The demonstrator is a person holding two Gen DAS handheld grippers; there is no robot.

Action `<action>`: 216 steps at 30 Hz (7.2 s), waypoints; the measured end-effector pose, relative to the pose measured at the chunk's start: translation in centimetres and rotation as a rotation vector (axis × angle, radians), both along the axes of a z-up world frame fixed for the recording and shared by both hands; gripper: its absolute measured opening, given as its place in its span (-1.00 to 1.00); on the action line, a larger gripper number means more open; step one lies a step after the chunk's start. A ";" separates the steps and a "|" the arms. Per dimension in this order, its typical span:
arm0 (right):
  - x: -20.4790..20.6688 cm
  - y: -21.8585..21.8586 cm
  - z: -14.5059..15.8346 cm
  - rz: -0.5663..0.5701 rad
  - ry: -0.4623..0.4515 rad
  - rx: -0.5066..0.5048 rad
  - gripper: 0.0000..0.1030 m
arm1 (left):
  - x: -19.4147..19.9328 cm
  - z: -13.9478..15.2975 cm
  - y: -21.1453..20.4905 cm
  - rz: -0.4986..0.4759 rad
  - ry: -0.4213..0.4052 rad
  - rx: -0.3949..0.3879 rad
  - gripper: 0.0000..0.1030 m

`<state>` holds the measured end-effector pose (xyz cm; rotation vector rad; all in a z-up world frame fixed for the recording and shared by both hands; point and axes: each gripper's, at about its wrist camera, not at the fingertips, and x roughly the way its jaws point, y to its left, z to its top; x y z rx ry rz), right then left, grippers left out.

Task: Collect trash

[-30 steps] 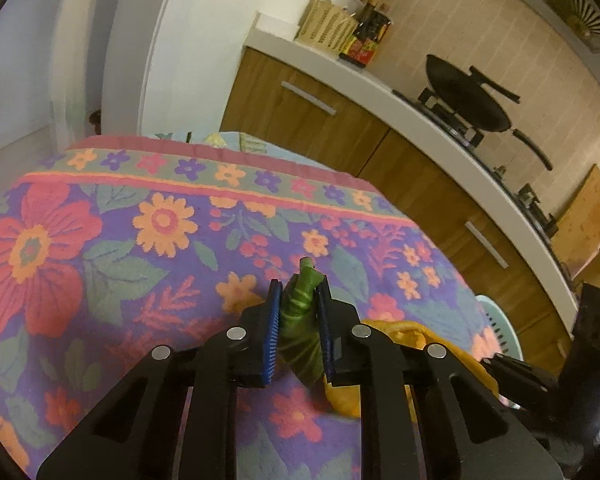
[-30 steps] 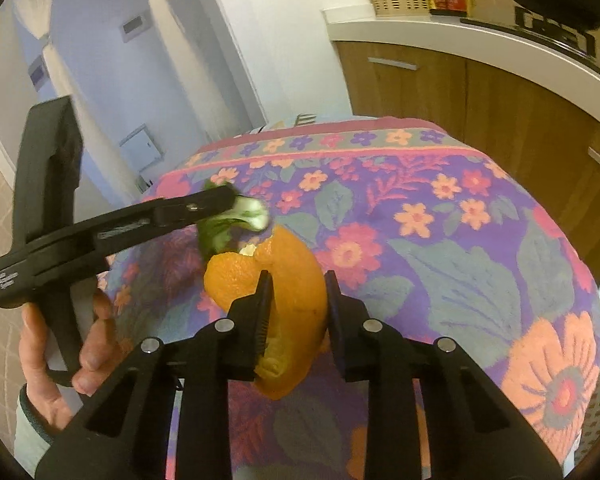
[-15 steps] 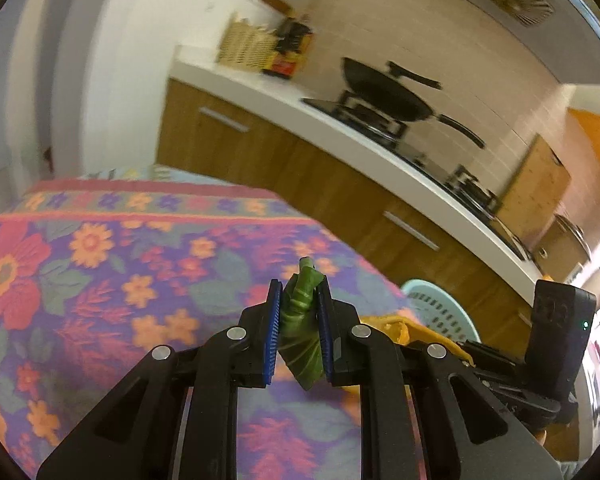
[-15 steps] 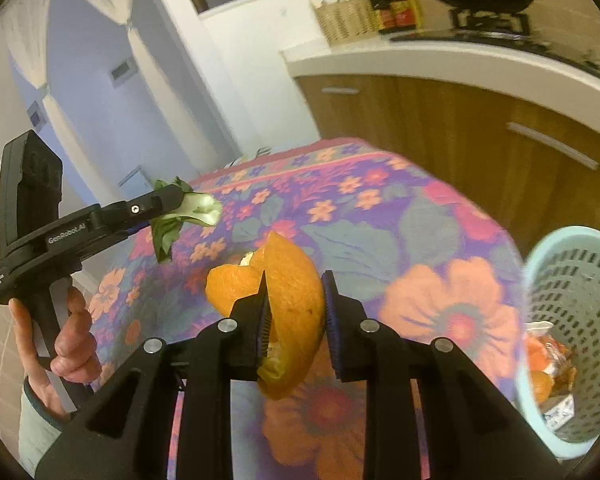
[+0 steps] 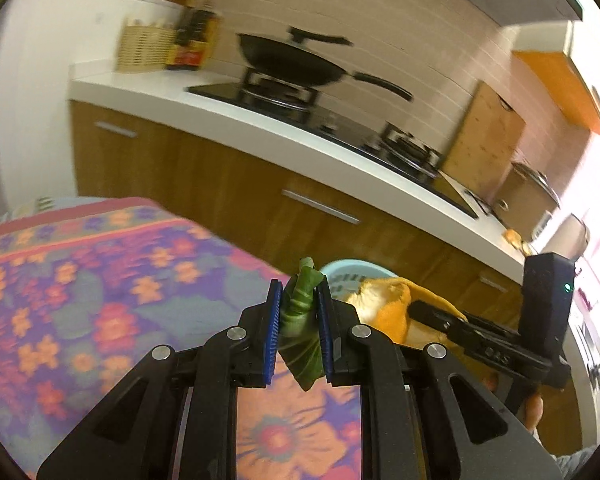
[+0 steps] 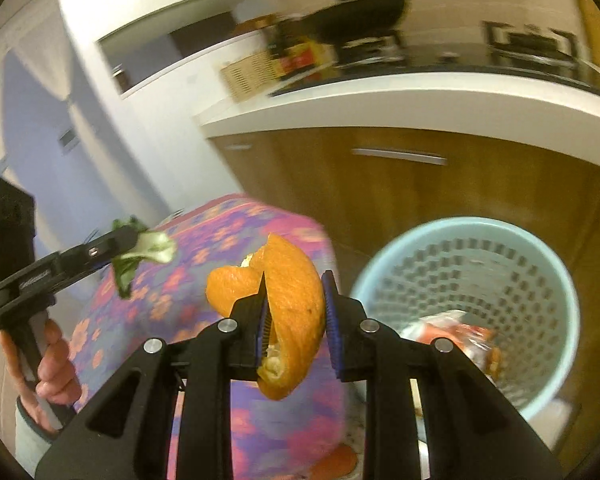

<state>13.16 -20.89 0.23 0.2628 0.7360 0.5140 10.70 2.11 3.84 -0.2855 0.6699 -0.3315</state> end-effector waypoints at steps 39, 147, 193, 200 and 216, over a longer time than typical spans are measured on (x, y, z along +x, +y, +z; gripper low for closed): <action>5.1 -11.0 -7.4 -0.298 0.280 -0.084 -0.01 | 6.8 -3.6 -15.8 -0.217 0.096 0.037 -0.65; -7.2 4.3 7.1 -0.368 -0.424 -0.316 0.69 | -6.7 -2.7 1.4 0.591 -0.236 0.443 0.75; -7.3 4.2 6.5 -0.381 -0.412 -0.324 0.72 | -7.3 -2.2 2.5 0.594 -0.245 0.370 0.80; -7.3 4.1 6.2 -0.381 -0.405 -0.324 0.72 | -7.2 -2.2 2.4 0.590 -0.246 0.374 0.80; -7.1 3.7 6.1 -0.383 -0.397 -0.322 0.72 | -7.2 -2.3 2.4 0.587 -0.245 0.372 0.80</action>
